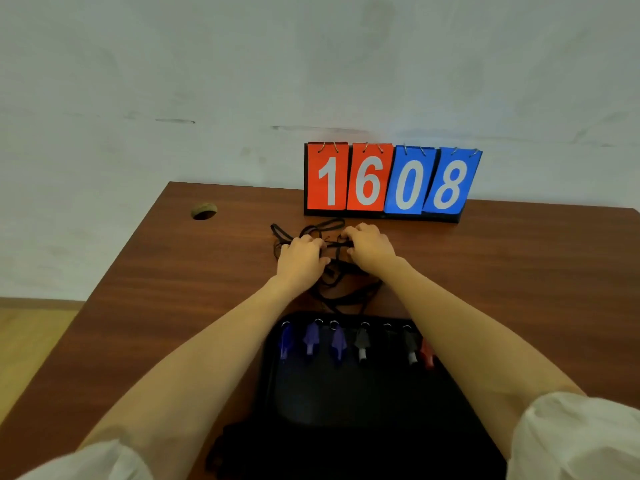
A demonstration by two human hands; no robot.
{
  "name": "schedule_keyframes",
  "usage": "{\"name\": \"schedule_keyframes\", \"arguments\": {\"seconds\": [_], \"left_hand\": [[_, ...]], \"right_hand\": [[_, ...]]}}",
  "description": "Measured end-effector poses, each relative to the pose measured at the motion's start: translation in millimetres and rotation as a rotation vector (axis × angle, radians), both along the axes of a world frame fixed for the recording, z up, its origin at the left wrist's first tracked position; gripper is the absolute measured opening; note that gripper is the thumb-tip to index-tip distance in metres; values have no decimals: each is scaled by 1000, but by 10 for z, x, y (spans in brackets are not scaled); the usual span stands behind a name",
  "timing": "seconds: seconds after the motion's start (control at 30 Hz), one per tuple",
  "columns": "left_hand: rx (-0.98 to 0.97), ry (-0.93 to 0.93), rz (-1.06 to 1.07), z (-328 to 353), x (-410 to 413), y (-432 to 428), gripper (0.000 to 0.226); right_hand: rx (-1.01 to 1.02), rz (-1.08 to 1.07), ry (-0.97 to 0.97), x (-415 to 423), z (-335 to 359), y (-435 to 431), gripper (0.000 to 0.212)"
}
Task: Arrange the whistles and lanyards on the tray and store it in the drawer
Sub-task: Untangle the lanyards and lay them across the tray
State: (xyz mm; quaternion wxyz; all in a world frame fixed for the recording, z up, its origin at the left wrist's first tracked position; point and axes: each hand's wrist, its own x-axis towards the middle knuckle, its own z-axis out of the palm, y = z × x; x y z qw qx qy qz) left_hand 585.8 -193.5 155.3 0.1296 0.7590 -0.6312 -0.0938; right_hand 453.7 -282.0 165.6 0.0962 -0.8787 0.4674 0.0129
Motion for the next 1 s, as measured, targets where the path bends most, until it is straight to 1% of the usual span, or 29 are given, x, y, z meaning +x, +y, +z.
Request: {"name": "schedule_keyframes", "arguments": {"seconds": [0.07, 0.2, 0.27, 0.33, 0.37, 0.4, 0.5, 0.57, 0.6, 0.67, 0.73, 0.77, 0.8, 0.87, 0.93, 0.97, 1.0], "left_hand": [[20, -37, -19, -80, 7, -23, 34], [68, -63, -33, -167, 23, 9, 33], [106, -107, -47, -141, -8, 31, 36], [146, -160, -61, -110, -53, 71, 37], [164, -179, -67, -97, -69, 100, 37], [180, -189, -73, -92, -77, 128, 37], [246, -183, -104, -93, -50, 196, 40], [302, -182, -120, -77, -19, 218, 43], [325, -184, -125, -68, -7, 225, 43], [336, -186, -117, -39, -11, 242, 42], [261, -158, -75, 40, -46, 254, 42], [178, -108, -40, 105, -78, 245, 44], [74, -20, -1, 194, -117, 225, 48], [-130, 235, 55, 463, -224, 184, 61], [-254, 502, 52, 796, -343, 145, 72], [-292, 618, 35, 975, -408, 134, 72], [-322, 714, 7, 1144, -468, 124, 65]], "right_hand": [[-41, -27, -9, -18, -86, -37, 25], [-101, -27, -146, -103, -71, -64, 23], [-3, 66, -144, -124, -23, -32, 32], [94, 155, -34, -127, -30, 21, 46], [113, 165, 2, -129, -38, 46, 48], [120, 151, 12, -133, -53, 69, 46], [86, 67, -35, -141, -108, 127, 27], [70, 27, -53, -153, -110, 164, 19], [62, 0, -86, -166, -91, 177, 17], [36, -72, -212, -195, 29, 205, 16], [10, -108, -367, -213, 227, 238, 15], [7, -96, -435, -215, 344, 249, 14], [-1, -70, -492, -214, 475, 269, 13], [-26, -24, -595, -214, 756, 319, 10], [-31, 16, -706, -225, 1059, 378, 8], [-28, 37, -757, -229, 1222, 419, 8], [-24, 53, -798, -238, 1387, 467, 8]]}}
